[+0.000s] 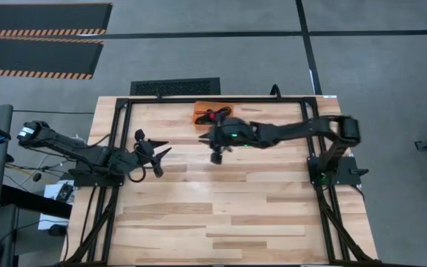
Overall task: Pick and place USB-C Cables
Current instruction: Return to Home Position
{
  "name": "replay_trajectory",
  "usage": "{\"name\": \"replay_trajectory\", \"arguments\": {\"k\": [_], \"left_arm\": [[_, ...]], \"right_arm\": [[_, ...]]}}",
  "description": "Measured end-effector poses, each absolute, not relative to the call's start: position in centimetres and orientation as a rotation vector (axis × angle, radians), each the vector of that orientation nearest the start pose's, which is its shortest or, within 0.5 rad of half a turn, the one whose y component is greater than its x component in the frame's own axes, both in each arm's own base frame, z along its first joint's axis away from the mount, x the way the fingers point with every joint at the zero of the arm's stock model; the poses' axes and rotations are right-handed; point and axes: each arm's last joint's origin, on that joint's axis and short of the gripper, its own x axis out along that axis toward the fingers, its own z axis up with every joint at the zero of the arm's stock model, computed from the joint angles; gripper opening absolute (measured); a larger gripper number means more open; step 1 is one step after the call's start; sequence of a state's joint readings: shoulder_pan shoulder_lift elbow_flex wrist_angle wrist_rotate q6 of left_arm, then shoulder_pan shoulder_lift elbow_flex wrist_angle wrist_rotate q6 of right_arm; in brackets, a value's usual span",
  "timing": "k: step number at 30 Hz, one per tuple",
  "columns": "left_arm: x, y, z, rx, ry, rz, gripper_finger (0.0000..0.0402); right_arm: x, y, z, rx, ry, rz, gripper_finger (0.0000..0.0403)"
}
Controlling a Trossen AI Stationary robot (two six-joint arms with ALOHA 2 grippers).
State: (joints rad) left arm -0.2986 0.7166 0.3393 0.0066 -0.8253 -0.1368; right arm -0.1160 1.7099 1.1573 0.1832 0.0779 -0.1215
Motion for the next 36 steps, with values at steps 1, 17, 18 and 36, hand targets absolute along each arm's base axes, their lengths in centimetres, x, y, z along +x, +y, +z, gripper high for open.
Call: {"name": "replay_trajectory", "arguments": {"k": [1, 17, 18, 36], "left_arm": [[14.9, -2.6, 21.3, 0.059, 0.263, 0.524, 0.0107], [14.3, -4.1, 22.9, 0.000, 0.143, 0.337, 0.0005], [14.4, -4.1, 23.0, 0.004, 0.137, 0.335, 0.0004], [13.8, -3.0, 22.2, 0.033, -0.102, 0.270, 0.0000]], "right_arm": [[37.5, -4.4, 25.3, -0.099, 0.343, -0.171, 0.0072], [25.6, 3.4, 26.6, -0.121, -0.007, 0.063, 0.0014], [24.9, 3.3, 27.0, -0.128, -0.034, 0.063, 0.0010], [15.3, 0.4, 25.5, -0.012, -0.162, 0.006, 0.0005]]}}
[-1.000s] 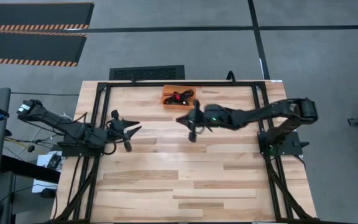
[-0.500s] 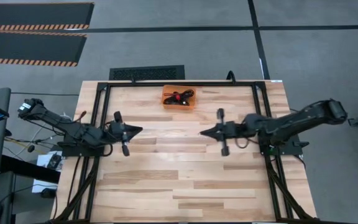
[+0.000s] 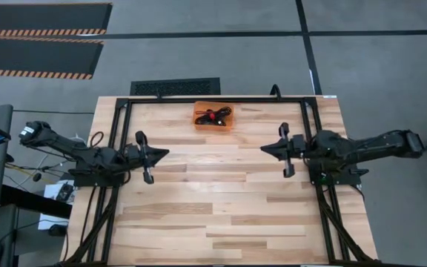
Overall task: Pick and place USB-C Cables
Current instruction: Return to Home Position
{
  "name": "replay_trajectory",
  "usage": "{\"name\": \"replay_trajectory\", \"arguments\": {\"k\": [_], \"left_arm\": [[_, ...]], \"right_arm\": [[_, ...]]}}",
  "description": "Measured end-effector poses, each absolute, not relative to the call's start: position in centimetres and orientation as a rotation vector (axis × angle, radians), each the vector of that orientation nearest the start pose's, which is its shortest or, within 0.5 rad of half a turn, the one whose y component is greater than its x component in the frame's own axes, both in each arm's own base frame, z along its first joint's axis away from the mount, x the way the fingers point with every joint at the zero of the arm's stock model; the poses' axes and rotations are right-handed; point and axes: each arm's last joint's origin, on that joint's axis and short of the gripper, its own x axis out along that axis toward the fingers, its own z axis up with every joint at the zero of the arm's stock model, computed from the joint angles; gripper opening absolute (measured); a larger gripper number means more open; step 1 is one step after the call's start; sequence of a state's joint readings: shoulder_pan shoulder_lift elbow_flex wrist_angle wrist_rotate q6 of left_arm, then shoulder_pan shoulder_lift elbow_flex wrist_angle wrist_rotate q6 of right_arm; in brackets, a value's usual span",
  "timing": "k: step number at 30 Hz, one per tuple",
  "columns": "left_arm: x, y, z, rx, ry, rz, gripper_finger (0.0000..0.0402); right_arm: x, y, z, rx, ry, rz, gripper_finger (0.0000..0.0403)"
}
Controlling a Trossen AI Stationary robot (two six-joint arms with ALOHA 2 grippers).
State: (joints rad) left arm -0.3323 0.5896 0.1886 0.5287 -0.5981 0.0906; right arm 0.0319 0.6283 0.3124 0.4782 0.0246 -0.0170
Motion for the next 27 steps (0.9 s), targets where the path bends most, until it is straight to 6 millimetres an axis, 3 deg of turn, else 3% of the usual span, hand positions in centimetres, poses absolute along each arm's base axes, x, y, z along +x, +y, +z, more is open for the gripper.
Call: {"name": "replay_trajectory", "arguments": {"k": [8, 17, 27], "left_arm": [[12.1, -2.1, 22.9, 0.058, -0.138, 0.252, 0.0000], [11.0, -1.6, 22.6, 0.062, -0.109, 0.266, 0.0000], [8.8, -1.0, 22.6, 0.069, -0.133, 0.269, 0.0000]], "right_arm": [[12.8, 0.3, 23.7, 0.052, -0.197, 0.011, 0.0005], [12.0, 0.2, 20.8, 0.106, -0.182, -0.015, 0.0004], [11.5, 0.2, 20.6, 0.106, -0.184, -0.017, 0.0005]]}}
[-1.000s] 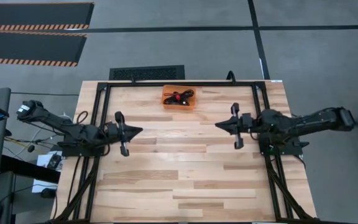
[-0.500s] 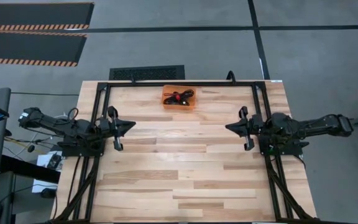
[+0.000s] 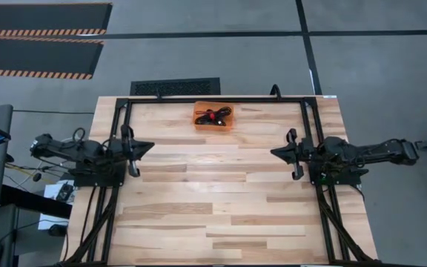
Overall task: Pick and place USB-C Cables
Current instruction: Return to Home Position
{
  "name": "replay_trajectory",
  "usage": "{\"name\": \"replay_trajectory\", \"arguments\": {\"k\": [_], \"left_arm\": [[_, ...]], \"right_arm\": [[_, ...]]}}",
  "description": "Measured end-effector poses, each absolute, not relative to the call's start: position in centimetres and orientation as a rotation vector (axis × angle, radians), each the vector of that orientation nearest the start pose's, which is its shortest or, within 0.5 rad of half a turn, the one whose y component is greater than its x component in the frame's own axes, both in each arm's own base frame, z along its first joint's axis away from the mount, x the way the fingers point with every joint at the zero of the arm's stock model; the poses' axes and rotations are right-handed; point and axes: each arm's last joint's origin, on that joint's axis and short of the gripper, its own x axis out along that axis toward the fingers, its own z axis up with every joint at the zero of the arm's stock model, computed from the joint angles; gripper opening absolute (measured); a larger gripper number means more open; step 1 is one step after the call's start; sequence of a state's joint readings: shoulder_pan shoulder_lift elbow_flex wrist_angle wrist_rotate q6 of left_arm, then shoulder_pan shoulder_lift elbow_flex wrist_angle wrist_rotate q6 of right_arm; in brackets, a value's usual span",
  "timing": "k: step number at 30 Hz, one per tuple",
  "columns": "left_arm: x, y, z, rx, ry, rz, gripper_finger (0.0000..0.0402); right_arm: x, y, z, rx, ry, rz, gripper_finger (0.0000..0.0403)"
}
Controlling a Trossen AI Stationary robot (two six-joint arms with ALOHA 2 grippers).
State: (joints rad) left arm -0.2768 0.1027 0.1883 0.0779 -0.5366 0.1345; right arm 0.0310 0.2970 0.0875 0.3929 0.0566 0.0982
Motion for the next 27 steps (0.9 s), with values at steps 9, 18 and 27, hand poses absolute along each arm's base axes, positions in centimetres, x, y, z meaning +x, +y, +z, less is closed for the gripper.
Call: {"name": "replay_trajectory", "arguments": {"k": [9, 18, 27], "left_arm": [[8.6, -1.3, 20.6, 0.135, -0.145, 0.134, 0.0000], [8.8, -1.6, 19.9, 0.167, -0.130, 0.059, 0.0000], [8.8, -1.6, 19.9, 0.186, -0.132, 0.026, 0.0000]], "right_arm": [[11.4, 0.3, 20.5, 0.155, -0.170, -0.007, 0.0005], [11.5, 0.5, 20.0, 0.109, -0.125, -0.009, 0.0005], [11.5, -0.1, 19.8, 0.082, -0.099, -0.061, 0.0005]]}}
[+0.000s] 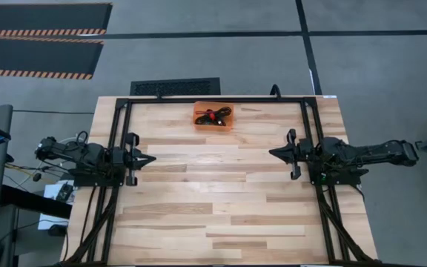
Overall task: Pick and place USB-C Cables
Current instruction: Return to Home Position
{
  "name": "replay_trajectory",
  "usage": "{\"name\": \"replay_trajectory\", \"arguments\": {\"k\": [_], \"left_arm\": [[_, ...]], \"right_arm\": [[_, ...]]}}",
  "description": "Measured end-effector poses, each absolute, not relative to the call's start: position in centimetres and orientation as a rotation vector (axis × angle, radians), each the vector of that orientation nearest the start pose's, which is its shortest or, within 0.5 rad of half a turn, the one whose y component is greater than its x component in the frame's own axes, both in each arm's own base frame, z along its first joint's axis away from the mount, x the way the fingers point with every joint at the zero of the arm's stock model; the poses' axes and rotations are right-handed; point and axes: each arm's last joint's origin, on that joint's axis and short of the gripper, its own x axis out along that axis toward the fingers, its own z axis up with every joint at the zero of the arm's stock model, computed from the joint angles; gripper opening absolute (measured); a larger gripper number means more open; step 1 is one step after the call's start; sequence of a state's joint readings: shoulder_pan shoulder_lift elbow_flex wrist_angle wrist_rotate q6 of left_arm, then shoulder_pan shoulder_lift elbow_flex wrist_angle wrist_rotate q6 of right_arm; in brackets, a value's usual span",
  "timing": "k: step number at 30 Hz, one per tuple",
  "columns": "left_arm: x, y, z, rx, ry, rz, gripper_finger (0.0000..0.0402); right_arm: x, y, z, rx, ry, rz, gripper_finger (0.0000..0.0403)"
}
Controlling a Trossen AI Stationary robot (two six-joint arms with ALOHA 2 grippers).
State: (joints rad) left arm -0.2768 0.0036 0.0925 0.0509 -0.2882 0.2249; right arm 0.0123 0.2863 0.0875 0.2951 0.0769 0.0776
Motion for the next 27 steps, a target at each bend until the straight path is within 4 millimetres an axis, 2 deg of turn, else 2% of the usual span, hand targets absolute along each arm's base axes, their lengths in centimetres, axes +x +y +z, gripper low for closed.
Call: {"name": "replay_trajectory", "arguments": {"k": [10, 15, 20, 27], "left_arm": [[8.8, -1.5, 20.0, 0.204, -0.134, 0.046, 0.0000], [8.9, -1.3, 20.0, 0.207, -0.135, 0.054, 0.0000], [8.9, -1.0, 19.9, 0.203, -0.123, 0.055, 0.0000], [9.4, -0.7, 18.5, 0.203, -0.102, 0.099, 0.0000]], "right_arm": [[11.5, -0.7, 19.8, 0.126, -0.106, -0.069, 0.0005], [11.4, -0.4, 18.3, 0.130, -0.154, -0.045, 0.0004], [11.5, -0.3, 18.2, 0.132, -0.138, -0.034, 0.0004], [11.2, -0.3, 18.5, 0.123, -0.175, -0.036, 0.0004]]}}
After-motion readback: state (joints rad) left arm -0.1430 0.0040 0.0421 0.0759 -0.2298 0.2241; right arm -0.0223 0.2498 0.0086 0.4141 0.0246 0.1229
